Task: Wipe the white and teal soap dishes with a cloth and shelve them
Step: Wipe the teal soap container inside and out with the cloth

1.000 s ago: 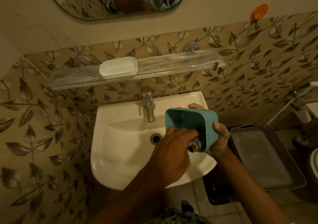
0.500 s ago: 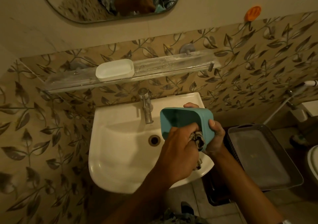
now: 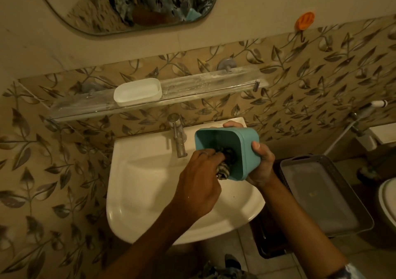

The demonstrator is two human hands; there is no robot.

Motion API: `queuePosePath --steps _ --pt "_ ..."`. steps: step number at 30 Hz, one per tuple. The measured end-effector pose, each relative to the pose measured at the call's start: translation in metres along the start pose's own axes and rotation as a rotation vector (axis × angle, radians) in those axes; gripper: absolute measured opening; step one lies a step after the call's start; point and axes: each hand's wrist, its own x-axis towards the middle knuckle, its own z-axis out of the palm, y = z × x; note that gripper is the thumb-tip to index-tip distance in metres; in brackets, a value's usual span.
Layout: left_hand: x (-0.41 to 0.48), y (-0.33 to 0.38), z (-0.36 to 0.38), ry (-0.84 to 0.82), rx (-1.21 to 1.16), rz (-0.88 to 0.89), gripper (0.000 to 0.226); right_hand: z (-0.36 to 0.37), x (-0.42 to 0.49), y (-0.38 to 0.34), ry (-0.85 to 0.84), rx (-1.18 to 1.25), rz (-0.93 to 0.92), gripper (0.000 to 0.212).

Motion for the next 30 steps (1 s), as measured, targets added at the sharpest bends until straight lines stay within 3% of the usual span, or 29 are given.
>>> queuePosePath --steps 5,8,10,12,16,20,25,28,30 --pt "0.000 0.023 0.002 -0.107 -0.588 -0.154 0.042 -0.005 0.000 0.008 0.010 -0.048 0.008 0.078" --pt "-0.001 0.027 -0.004 -0.204 -0.854 -0.225 0.042 -0.009 -0.002 0.008 0.021 -0.067 -0.017 0.077" --pt "-0.002 0.022 -0.008 -0.243 -0.896 -0.193 0.037 -0.008 -0.003 0.008 0.034 -0.089 -0.048 0.075" --pt "-0.004 0.018 -0.006 -0.225 -0.728 -0.110 0.045 -0.003 -0.005 0.010 0.056 -0.102 -0.069 0.077" --pt "-0.008 0.010 -0.002 0.035 -0.184 0.001 0.050 0.003 -0.009 0.016 0.088 -0.115 -0.032 0.097" --pt "-0.011 -0.008 -0.014 -0.053 0.178 0.230 0.049 0.005 -0.013 0.013 0.120 0.181 0.168 0.120" --pt "-0.015 -0.016 -0.013 -0.079 0.366 0.383 0.060 0.006 -0.017 0.005 0.226 0.187 0.630 0.064" --pt "-0.016 -0.022 -0.003 -0.250 0.402 0.223 0.071 0.006 -0.015 0.006 0.338 0.107 0.583 0.051" --pt "-0.017 -0.021 0.004 -0.280 0.428 0.143 0.070 0.008 -0.014 0.013 0.412 0.048 0.481 0.052"
